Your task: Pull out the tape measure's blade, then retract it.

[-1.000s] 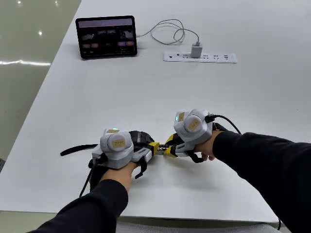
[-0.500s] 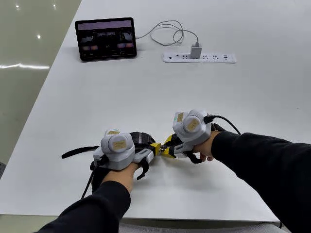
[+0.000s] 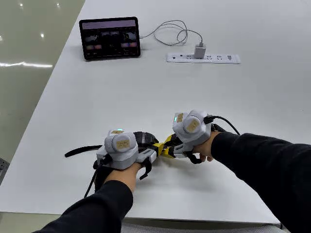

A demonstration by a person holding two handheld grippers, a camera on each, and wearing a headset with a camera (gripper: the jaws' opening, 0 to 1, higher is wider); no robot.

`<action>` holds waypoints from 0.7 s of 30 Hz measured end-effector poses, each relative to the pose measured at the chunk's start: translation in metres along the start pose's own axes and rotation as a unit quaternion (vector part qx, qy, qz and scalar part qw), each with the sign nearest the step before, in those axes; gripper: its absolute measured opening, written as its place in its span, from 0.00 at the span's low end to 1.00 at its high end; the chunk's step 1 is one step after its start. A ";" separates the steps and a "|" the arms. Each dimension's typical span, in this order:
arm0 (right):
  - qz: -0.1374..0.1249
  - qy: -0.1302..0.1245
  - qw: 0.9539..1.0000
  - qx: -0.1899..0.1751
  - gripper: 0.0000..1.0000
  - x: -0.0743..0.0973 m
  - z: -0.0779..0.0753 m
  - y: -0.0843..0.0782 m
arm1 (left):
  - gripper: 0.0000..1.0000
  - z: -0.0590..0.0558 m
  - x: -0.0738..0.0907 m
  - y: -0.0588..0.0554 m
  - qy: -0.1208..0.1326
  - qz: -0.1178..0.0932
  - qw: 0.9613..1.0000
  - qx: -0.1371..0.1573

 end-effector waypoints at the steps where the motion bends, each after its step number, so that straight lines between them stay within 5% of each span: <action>1: 0.000 0.000 1.000 0.000 0.11 0.000 0.000 0.000 | 0.62 0.000 0.000 0.000 0.000 0.000 1.000 0.000; 21: 0.000 0.008 1.000 0.014 0.11 -0.004 0.002 0.004 | 0.62 0.000 0.000 -0.001 -0.007 0.005 1.000 -0.002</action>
Point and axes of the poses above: the centre of the closed fingertips' face, and the gripper's own axes: x roughly backward along the fingers, z roughly to its left, y roughly out of its top, the point moved 5 cm from there along x, roughly backward along the fingers, and after that the axes turned 7 degrees about -y, right-handed, at the moved point
